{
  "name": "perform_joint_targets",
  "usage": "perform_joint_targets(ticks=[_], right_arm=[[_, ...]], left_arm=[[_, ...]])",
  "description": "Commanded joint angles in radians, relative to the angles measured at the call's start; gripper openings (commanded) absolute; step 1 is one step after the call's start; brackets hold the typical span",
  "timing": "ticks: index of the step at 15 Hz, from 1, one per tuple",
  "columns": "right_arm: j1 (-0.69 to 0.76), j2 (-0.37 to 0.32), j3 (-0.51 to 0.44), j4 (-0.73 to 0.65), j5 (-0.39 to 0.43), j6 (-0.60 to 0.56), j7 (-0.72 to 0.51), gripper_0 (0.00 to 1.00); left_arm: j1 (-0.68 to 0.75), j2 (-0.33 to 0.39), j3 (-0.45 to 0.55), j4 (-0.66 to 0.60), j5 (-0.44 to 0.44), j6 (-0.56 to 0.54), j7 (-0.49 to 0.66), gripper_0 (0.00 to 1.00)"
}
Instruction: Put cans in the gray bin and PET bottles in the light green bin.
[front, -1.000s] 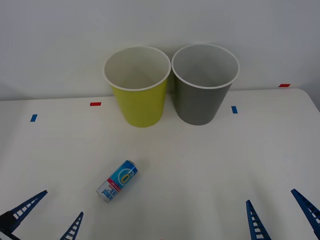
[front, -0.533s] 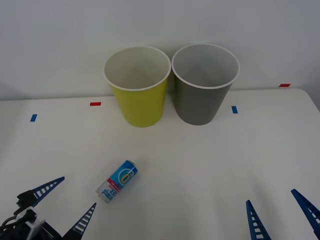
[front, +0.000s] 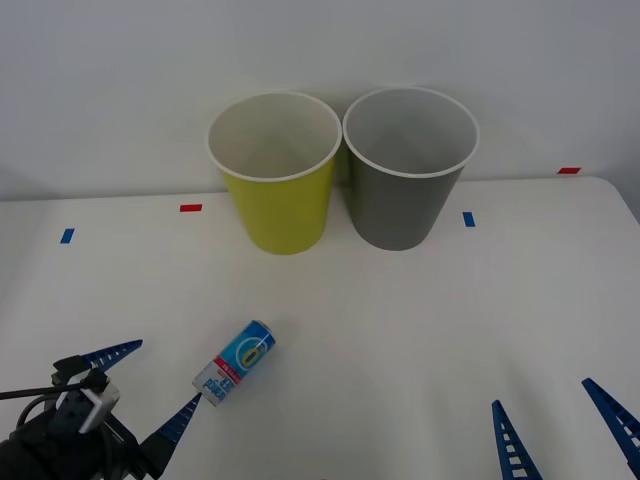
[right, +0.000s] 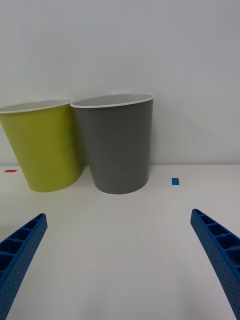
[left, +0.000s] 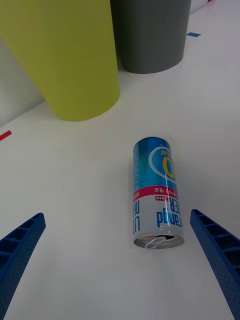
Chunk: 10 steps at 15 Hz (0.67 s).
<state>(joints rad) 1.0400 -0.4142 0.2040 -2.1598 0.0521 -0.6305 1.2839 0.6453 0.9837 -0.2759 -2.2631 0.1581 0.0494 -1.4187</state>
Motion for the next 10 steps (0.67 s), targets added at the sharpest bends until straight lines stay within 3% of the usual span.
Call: perform_joint_targets(ticks=[1, 5, 10], right_arm=[[0.000, 0.000, 0.000, 0.000, 0.000, 0.000, 0.000, 1.00], [0.000, 0.000, 0.000, 0.000, 0.000, 0.000, 0.000, 1.00], [0.000, 0.000, 0.000, 0.000, 0.000, 0.000, 0.000, 1.00]], left_arm=[[-0.072, 0.058, 0.001, -0.029, 0.035, 0.112, 0.027, 1.00], [-0.162, 0.156, 0.001, -0.119, 0.251, 0.300, 0.035, 1.00], [-0.331, 0.187, 0.000, -0.159, 0.491, 0.520, 0.011, 1.00]])
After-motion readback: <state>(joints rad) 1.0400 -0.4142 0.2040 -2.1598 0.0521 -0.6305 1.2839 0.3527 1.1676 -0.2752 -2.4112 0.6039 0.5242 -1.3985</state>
